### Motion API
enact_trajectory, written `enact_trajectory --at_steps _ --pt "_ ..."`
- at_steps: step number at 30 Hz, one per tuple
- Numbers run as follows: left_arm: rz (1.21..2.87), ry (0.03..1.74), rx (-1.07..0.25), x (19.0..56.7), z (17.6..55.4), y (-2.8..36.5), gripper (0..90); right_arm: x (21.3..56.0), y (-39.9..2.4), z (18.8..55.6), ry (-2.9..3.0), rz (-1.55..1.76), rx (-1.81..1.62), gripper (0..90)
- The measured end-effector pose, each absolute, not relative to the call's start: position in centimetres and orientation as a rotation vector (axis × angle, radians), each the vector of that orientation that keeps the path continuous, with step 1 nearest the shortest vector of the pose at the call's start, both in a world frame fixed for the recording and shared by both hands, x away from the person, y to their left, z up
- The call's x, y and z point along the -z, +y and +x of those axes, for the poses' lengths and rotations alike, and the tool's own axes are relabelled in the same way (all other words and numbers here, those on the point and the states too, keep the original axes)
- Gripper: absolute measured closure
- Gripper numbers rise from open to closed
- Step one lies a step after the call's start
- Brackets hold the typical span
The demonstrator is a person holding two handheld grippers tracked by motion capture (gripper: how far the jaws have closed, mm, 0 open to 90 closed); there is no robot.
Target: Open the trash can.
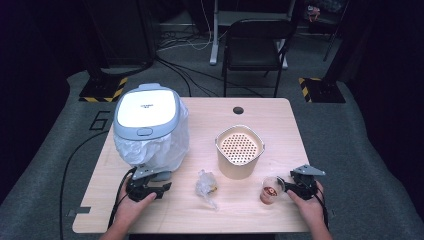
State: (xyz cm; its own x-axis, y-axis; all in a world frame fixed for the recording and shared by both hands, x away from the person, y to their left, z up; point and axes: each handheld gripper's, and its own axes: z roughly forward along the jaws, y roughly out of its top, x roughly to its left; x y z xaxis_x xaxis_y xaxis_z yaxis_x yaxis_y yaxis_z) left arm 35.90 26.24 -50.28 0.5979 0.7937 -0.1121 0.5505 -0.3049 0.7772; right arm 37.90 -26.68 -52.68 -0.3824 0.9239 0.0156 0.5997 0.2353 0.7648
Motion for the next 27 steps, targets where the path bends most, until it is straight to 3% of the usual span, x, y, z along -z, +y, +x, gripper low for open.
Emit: enact_trajectory --at_steps 27 --pt "1.999 1.060 -0.410 51.00 35.75 26.14 27.3 52.01 -26.70 37.67 2.050 1.384 -0.993 34.3"
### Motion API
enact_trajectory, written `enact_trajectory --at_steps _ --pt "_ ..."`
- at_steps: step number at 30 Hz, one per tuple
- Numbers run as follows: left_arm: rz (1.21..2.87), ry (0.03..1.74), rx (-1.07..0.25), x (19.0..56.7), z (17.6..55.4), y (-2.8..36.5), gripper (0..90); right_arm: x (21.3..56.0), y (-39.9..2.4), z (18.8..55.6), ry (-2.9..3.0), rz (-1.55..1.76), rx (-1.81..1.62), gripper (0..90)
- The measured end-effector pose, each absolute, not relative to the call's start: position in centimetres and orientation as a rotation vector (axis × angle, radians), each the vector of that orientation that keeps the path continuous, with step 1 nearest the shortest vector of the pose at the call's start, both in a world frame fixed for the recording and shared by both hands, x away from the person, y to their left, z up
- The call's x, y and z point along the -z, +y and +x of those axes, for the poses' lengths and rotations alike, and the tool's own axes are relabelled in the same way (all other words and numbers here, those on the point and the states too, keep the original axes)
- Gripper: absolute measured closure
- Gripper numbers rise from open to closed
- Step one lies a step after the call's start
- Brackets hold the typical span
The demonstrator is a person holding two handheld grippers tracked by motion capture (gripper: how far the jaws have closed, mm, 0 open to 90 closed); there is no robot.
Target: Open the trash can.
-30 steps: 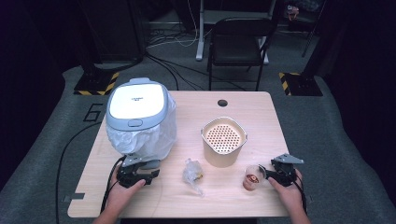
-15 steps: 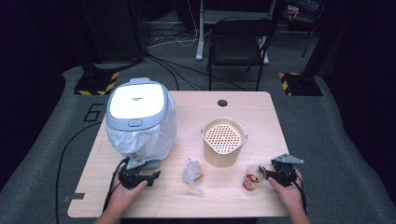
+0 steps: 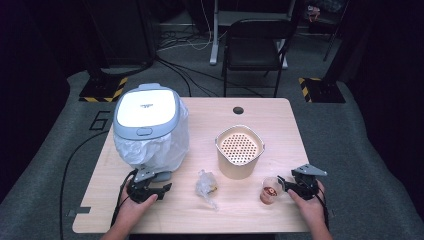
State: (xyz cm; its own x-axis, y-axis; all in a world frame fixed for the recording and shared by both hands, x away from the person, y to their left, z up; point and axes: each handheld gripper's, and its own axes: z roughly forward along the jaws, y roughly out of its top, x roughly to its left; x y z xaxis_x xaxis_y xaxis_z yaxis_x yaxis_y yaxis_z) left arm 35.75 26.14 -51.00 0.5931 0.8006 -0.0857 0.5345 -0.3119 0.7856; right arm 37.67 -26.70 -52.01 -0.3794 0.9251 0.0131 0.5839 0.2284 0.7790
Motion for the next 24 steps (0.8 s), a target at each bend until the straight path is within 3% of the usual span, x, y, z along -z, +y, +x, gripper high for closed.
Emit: enact_trajectory --at_steps 12,24 --pt "1.995 1.043 -0.434 51.3 35.6 26.1 27.2 50.5 -26.9 37.3 2.026 1.395 -1.014 32.7" --pt "2.020 1.025 -0.413 51.8 35.8 26.2 27.5 45.6 -25.8 35.2 2.029 1.377 -1.105 32.6"
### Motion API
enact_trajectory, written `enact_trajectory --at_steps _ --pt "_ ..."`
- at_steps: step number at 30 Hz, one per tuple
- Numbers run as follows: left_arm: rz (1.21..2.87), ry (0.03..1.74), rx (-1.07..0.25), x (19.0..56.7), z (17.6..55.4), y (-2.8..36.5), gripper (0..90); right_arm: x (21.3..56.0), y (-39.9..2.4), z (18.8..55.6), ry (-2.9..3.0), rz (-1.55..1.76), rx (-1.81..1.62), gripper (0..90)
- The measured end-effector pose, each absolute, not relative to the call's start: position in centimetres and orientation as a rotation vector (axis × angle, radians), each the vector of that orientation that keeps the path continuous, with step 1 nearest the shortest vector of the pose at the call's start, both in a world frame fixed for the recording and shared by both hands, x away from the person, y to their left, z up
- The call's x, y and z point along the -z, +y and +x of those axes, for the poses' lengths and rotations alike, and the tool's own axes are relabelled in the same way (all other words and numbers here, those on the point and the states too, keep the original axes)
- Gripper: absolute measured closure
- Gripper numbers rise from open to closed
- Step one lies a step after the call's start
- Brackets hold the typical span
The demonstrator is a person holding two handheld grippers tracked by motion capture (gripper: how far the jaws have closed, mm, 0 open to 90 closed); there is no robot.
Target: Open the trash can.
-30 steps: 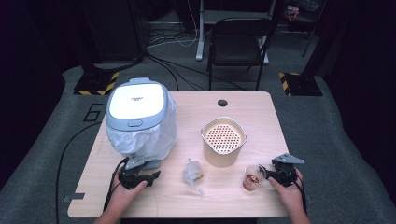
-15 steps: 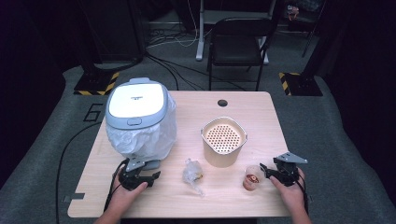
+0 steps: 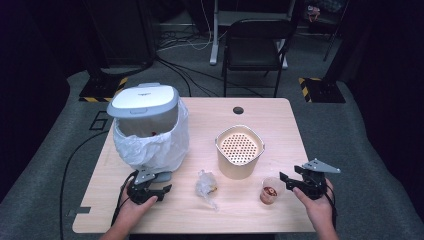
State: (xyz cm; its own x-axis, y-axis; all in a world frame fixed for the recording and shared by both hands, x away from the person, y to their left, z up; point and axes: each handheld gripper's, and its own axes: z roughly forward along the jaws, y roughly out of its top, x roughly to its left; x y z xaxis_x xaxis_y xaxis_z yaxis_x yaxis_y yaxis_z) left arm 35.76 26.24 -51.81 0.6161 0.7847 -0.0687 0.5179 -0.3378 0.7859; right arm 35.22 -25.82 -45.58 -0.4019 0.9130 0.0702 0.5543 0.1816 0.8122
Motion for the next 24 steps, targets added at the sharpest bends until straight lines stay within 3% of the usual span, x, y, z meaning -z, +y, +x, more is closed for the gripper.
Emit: enact_trajectory --at_steps 9,24 --pt "2.029 1.031 -0.394 52.1 36.0 26.3 27.5 42.2 -24.4 33.9 2.018 1.272 -1.115 31.6" --pt "2.018 1.021 -0.396 52.2 35.9 26.4 28.1 40.3 -22.1 33.3 2.040 1.191 -1.196 30.5"
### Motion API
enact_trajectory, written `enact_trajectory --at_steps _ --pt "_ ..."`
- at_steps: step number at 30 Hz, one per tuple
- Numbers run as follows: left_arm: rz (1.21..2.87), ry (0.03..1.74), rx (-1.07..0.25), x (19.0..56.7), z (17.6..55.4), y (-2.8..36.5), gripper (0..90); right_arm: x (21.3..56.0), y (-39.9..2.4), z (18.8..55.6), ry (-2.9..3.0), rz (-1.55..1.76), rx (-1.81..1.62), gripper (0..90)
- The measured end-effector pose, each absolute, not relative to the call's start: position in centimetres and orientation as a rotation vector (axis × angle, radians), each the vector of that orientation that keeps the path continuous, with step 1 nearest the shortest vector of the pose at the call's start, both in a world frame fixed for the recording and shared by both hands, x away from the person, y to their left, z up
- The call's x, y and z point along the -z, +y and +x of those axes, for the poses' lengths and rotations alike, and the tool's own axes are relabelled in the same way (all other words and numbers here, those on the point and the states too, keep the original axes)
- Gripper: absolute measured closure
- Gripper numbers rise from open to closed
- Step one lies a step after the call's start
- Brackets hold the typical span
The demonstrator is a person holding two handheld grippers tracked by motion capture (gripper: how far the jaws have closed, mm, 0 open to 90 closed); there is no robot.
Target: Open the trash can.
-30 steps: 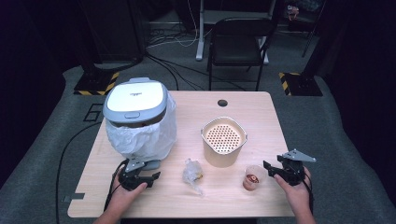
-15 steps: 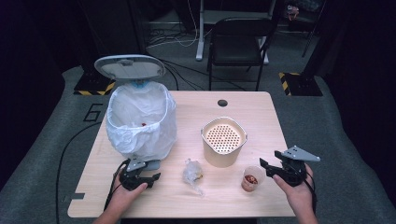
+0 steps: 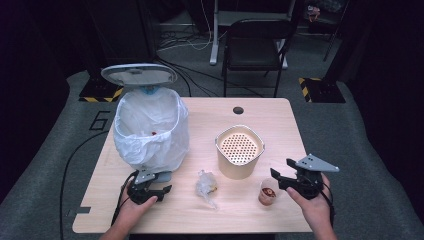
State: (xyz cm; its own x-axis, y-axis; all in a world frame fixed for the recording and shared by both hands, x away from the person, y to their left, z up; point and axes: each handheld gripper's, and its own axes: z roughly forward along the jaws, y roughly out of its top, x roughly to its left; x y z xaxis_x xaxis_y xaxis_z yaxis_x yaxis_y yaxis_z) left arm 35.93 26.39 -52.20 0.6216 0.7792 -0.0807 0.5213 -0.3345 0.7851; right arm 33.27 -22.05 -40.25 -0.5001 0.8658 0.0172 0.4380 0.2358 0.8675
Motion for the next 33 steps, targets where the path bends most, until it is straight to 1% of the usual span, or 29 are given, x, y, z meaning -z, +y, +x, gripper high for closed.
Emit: enact_trajectory --at_steps 5,6,7,8,11,12,14,16,18,27,33 --pt "2.023 1.018 -0.399 52.2 35.9 26.4 28.1 39.9 -19.4 32.8 2.092 1.132 -1.245 30.5" --pt "2.023 1.018 -0.399 52.2 35.9 26.4 28.1 39.9 -19.4 32.8 2.092 1.132 -1.245 30.5" --pt "2.020 1.019 -0.406 52.2 35.9 26.3 28.1 39.9 -18.3 32.7 2.114 1.106 -1.258 30.5" --pt "2.020 1.019 -0.406 52.2 35.9 26.3 28.1 39.9 -18.3 32.7 2.114 1.106 -1.258 30.5" --pt "2.031 1.016 -0.407 52.2 35.9 26.3 28.1 40.1 -16.0 32.5 2.160 1.064 -1.281 30.5" --pt "2.031 1.016 -0.407 52.2 35.9 26.3 28.1 40.1 -16.0 32.5 2.160 1.064 -1.281 30.5" --pt "2.022 1.019 -0.399 52.2 35.9 26.4 28.1 40.5 -14.0 32.2 2.207 1.021 -1.263 30.5" --pt "2.022 1.020 -0.397 52.2 35.9 26.4 28.1 40.7 -13.5 32.2 2.217 1.010 -1.257 30.5" --pt "2.024 1.019 -0.396 52.2 35.9 26.4 28.1 41.3 -11.9 32.2 2.252 0.986 -1.261 30.5" --pt "2.020 1.021 -0.397 52.2 35.9 26.3 28.1 42.4 -9.0 32.5 2.315 0.971 -1.289 29.6" --pt "2.027 1.018 -0.404 52.2 35.9 26.3 28.0 43.7 -7.3 32.8 2.347 0.980 -1.276 28.1"
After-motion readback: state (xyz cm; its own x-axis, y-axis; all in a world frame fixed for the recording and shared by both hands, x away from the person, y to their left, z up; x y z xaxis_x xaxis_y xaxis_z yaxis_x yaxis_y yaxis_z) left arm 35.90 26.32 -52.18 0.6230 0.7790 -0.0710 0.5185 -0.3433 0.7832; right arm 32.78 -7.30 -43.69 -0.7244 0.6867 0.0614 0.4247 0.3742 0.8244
